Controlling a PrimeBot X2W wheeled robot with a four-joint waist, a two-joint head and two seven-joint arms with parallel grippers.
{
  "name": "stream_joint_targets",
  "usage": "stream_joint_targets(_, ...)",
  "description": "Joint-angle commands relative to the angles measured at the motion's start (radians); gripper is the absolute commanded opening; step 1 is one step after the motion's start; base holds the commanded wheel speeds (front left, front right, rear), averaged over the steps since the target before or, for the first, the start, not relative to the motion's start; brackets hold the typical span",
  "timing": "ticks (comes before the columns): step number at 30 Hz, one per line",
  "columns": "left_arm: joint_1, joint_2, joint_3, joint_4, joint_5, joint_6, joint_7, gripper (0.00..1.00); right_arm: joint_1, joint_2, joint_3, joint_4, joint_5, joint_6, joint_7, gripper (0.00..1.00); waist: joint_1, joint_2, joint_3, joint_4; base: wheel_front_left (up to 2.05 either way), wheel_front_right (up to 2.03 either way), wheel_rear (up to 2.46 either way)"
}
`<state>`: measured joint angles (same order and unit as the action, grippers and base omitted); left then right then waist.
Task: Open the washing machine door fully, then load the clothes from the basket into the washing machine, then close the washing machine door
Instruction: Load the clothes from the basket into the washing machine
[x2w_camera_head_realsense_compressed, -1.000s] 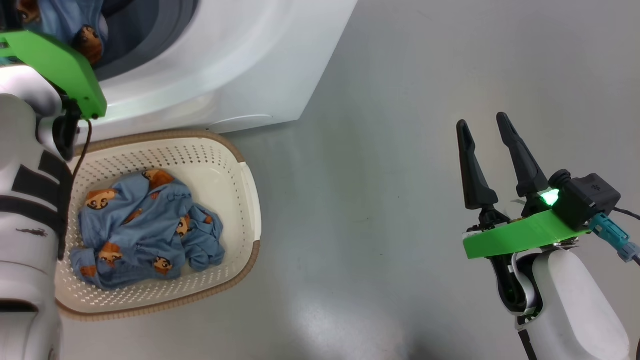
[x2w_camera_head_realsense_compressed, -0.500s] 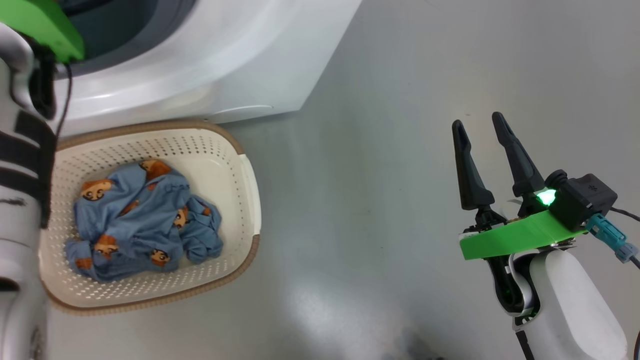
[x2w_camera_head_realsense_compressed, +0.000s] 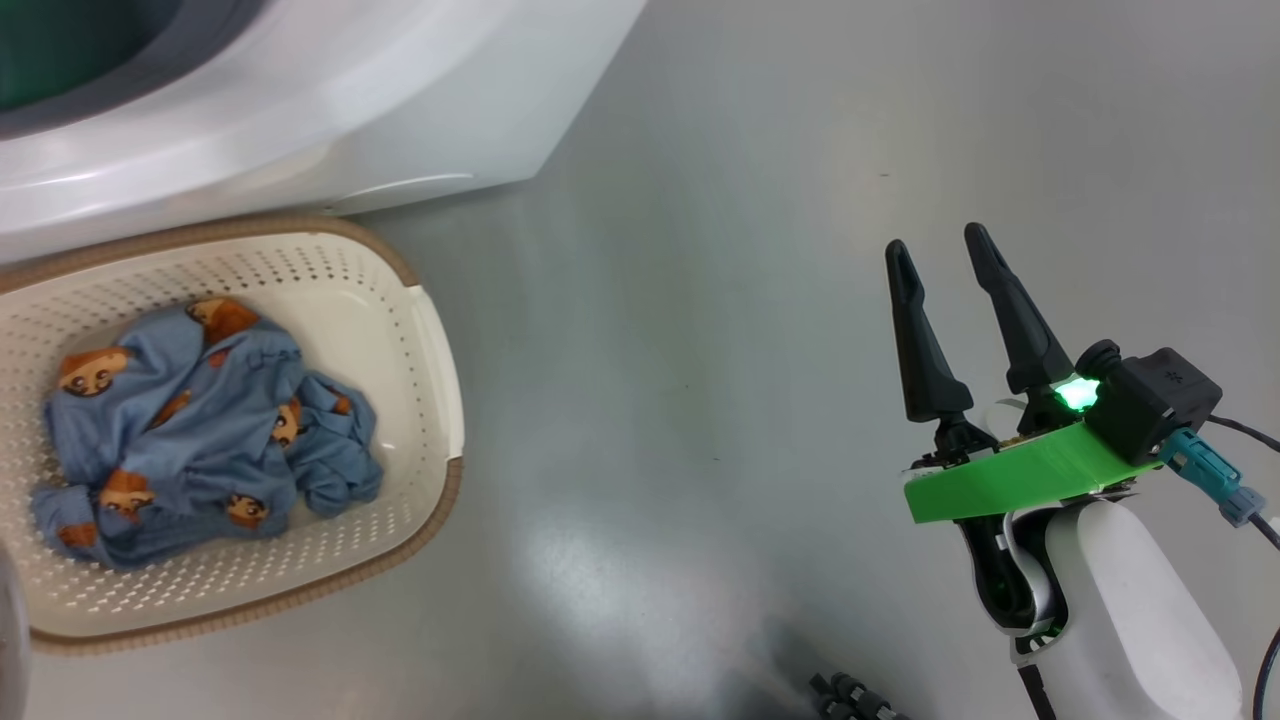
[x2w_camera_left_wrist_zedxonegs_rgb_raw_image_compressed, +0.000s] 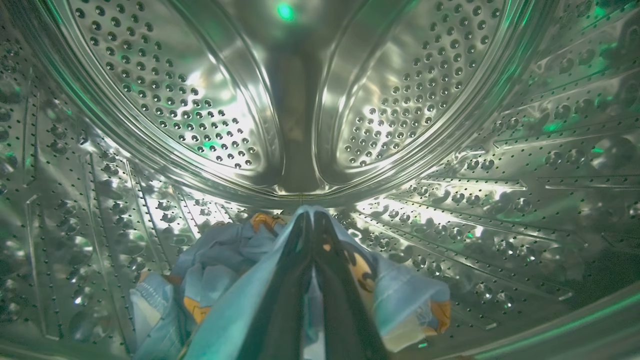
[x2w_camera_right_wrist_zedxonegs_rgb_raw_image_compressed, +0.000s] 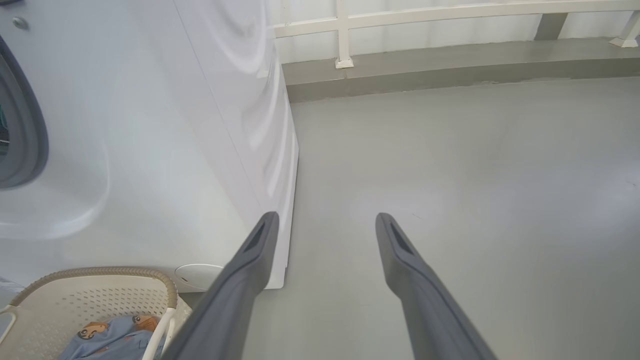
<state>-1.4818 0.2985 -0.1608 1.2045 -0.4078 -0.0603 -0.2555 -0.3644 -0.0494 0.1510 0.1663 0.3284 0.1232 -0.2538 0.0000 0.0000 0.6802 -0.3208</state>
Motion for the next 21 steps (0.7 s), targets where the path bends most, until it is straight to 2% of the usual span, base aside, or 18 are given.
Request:
stream_joint_targets(1,-0.023,0.046,0.005,-0.042,0.008,0.013,-0.006,0.26,-0.002,-0.002,0.021,-0.018,0.024,0.008,-0.008,1.0,0.0,0.0,0.009,-0.017,0.0,0.0,0.0)
stream_joint_targets(2,-0.019,0.048,0.003,-0.051,0.015,0.017,-0.006,1.0,-0.003,-0.002,0.023,-0.016,0.027,0.008,-0.008,1.0,0.0,0.0,0.008,-0.02,0.0,0.0,0.0)
stream_joint_targets(10,-0.001,0.023,-0.032,0.028,0.038,0.042,0.011,1.0,-0.006,-0.001,0.021,0.005,0.031,0.008,-0.008,1.0,0.0,0.0,-0.025,-0.01,0.0,0.0,0.0)
stream_joint_targets(21,0.094,-0.026,-0.032,0.031,0.014,0.017,-0.004,1.0,-0.017,-0.021,0.02,0.019,0.035,0.008,-0.008,1.0,0.0,0.0,-0.116,0.032,0.0,0.0,0.0)
